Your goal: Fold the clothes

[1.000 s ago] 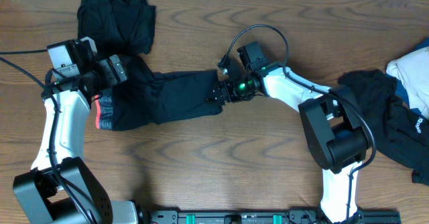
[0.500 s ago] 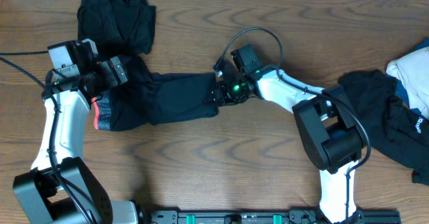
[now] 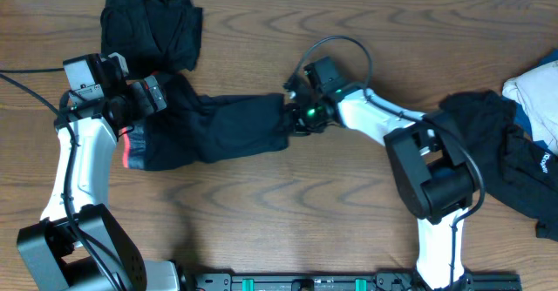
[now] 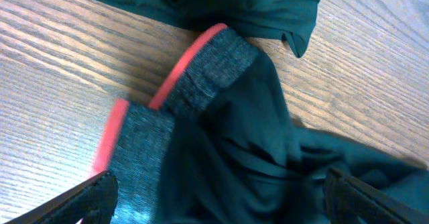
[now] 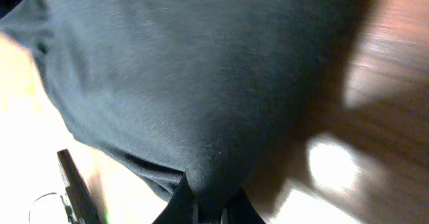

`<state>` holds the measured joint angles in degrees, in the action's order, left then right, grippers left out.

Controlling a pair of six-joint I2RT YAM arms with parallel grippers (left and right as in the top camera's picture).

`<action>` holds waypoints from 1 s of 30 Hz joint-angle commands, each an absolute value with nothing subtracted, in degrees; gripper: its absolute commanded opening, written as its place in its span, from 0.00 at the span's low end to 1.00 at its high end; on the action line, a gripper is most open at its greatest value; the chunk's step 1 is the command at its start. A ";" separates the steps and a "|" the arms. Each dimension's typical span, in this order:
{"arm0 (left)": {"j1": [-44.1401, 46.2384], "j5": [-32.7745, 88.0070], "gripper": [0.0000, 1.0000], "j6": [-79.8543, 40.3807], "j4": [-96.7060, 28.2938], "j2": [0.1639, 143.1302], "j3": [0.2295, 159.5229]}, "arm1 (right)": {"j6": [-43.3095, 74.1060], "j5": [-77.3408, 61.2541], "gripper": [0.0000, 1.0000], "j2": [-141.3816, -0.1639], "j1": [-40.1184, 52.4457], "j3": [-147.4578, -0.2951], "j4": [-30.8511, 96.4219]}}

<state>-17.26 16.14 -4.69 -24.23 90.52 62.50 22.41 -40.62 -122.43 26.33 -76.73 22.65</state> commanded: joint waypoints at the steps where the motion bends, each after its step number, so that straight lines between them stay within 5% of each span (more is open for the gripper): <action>1: -17.52 15.84 0.98 -5.19 -24.77 89.69 63.66 | 22.85 -36.18 0.01 -122.89 21.69 -76.55 25.67; 19: -17.52 15.84 0.98 -5.19 -25.45 89.69 63.66 | 11.07 -7.40 0.01 -112.44 2.85 -81.84 51.22; 30: -17.52 15.86 0.98 -5.19 -25.47 89.69 63.66 | 10.41 -1.56 0.01 -103.28 8.38 -89.80 54.65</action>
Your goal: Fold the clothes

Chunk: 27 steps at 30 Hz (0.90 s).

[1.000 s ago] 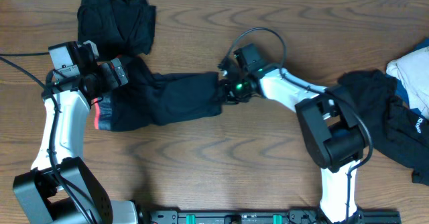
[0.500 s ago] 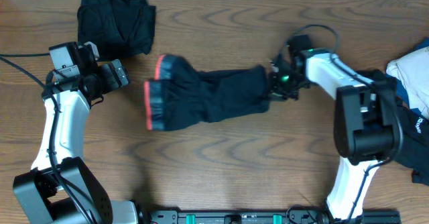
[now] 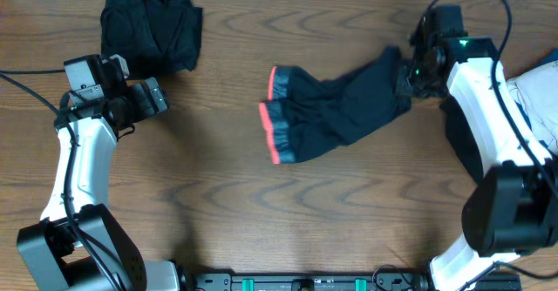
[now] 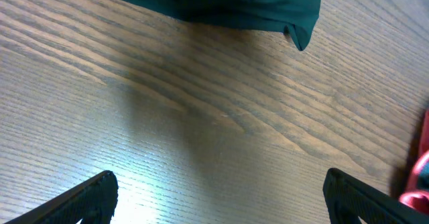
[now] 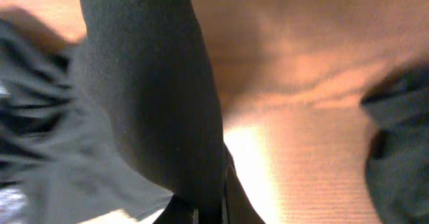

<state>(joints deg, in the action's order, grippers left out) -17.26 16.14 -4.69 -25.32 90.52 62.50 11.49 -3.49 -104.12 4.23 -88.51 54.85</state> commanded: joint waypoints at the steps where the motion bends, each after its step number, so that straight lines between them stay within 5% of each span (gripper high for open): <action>1: -17.52 15.86 0.98 -5.19 -25.47 89.69 63.66 | 10.41 -1.54 0.01 -103.31 9.41 -89.78 54.35; 15: -17.52 15.86 0.98 -5.19 -26.98 89.69 63.66 | 12.25 -1.98 0.01 -110.52 33.30 -89.78 46.87; 27: -17.52 15.86 0.98 -5.19 -27.18 89.69 63.66 | 13.69 -12.47 0.02 -114.39 38.48 -89.76 45.12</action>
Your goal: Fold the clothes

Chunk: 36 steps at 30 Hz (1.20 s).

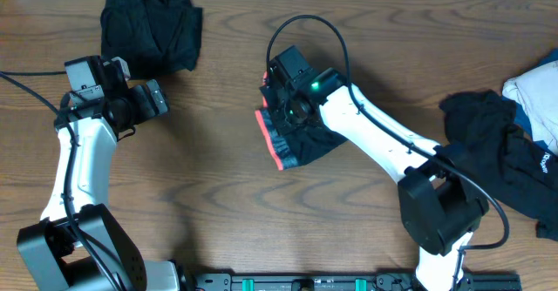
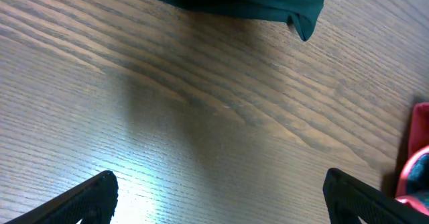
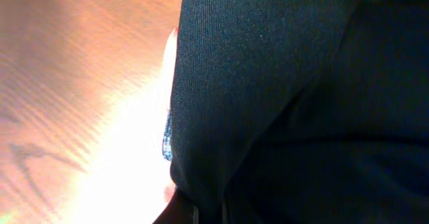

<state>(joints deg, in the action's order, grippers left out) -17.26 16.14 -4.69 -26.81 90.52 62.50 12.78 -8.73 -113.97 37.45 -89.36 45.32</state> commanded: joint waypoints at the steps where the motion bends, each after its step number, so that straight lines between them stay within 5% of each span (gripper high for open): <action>1: -17.52 15.86 0.98 -5.19 -27.20 89.69 63.66 | 13.74 -12.56 0.03 -114.41 38.48 -89.76 45.15; 9: -17.52 15.84 0.98 -5.19 -27.38 89.69 63.66 | 14.11 -30.15 0.04 -114.41 38.44 -89.76 45.47; 10: -17.52 15.84 0.98 -5.19 -27.40 89.69 63.66 | 14.11 -32.21 0.11 -114.41 38.44 -89.76 45.93; 13: -17.52 15.84 0.98 -5.19 -27.40 89.69 63.66 | 14.09 -33.65 0.58 -114.41 38.44 -89.76 48.71; 16: -17.52 15.84 0.98 -5.19 -27.40 89.69 63.66 | 14.09 -33.52 0.76 -114.32 38.15 -89.80 52.60; 18: -17.52 15.84 0.98 -5.19 -27.40 89.69 63.66 | 14.09 -33.54 0.78 -114.17 38.04 -89.95 54.33; 27: -17.52 15.84 0.98 -5.19 -27.42 89.69 63.66 | 11.46 -22.76 0.66 -107.09 37.01 -95.15 56.10; 32: -17.52 15.86 0.98 -5.19 -27.40 89.69 63.66 | 10.33 -19.84 0.08 -104.36 34.41 -96.09 50.11; 36: -17.52 15.86 0.98 -5.19 -27.44 89.69 63.66 | 13.39 -23.68 0.01 -106.61 32.84 -93.93 44.03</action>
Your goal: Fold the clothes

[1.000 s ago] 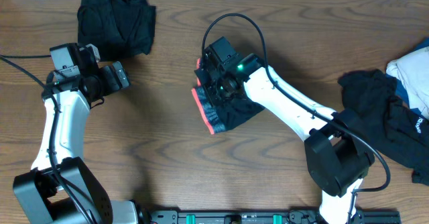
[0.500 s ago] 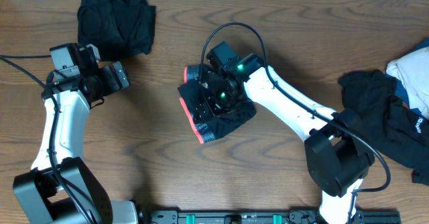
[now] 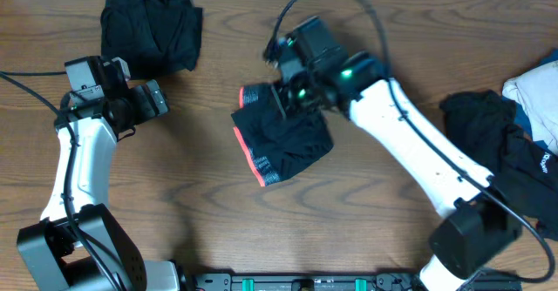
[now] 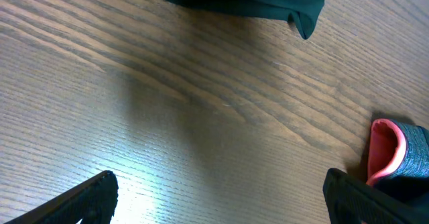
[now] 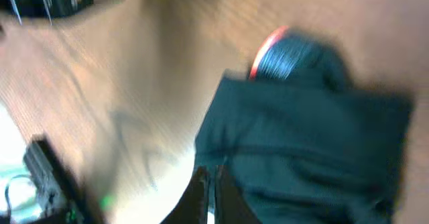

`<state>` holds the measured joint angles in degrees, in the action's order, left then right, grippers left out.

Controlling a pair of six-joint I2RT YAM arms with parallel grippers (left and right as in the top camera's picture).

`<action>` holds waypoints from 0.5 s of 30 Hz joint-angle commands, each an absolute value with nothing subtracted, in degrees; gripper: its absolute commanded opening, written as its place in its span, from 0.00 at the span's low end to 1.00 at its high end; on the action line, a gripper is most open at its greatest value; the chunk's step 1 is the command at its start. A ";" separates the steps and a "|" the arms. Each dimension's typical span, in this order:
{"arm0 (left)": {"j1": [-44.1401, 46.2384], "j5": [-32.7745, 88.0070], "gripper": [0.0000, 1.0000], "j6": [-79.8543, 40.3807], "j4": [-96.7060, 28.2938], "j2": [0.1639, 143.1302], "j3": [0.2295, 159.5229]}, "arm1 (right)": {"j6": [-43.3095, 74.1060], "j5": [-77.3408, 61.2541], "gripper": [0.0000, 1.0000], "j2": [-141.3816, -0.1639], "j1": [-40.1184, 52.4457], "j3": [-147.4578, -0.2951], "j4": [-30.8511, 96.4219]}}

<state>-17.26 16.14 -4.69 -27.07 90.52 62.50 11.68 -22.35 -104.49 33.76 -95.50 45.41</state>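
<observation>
A pair of black shorts (image 3: 288,138) with a grey and red waistband (image 3: 251,156) lies doubled over at the table's middle. My right gripper (image 3: 284,95) is at its far edge, shut on a pinch of the dark fabric (image 5: 301,137); the closed fingertips (image 5: 201,194) show at the bottom of the right wrist view, and the red band (image 5: 268,46) beyond them. My left gripper (image 3: 150,99) hovers open over bare wood at the left, well apart from the shorts. Its view catches the waistband's end (image 4: 383,150) at the right.
A bundle of black clothing (image 3: 148,21) sits at the far left, its hem in the left wrist view. At the right lies a heap of dark clothes (image 3: 497,138) with white and blue cloth (image 3: 534,91) behind it.
The shorts have shifted a little left and lie flatter, the waistband now at the lower left. My right gripper is still shut on the fabric. The left arm has not moved.
First the shorts lay stretched between the arms, waistband under my open left gripper, the right shut on the leg end. Then the right held them far to the right. Then it was at the middle over the bunched shorts, which now lie doubled.
</observation>
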 commanded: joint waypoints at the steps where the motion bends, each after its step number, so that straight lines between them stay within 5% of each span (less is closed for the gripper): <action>1: -17.52 15.86 0.98 -5.19 -27.46 89.69 63.66 | 13.78 -25.82 0.01 -107.37 32.62 -93.14 42.22; 15: -17.52 15.86 0.98 -5.19 -27.64 89.69 63.66 | 18.46 -52.25 0.01 -124.14 32.73 -88.36 32.62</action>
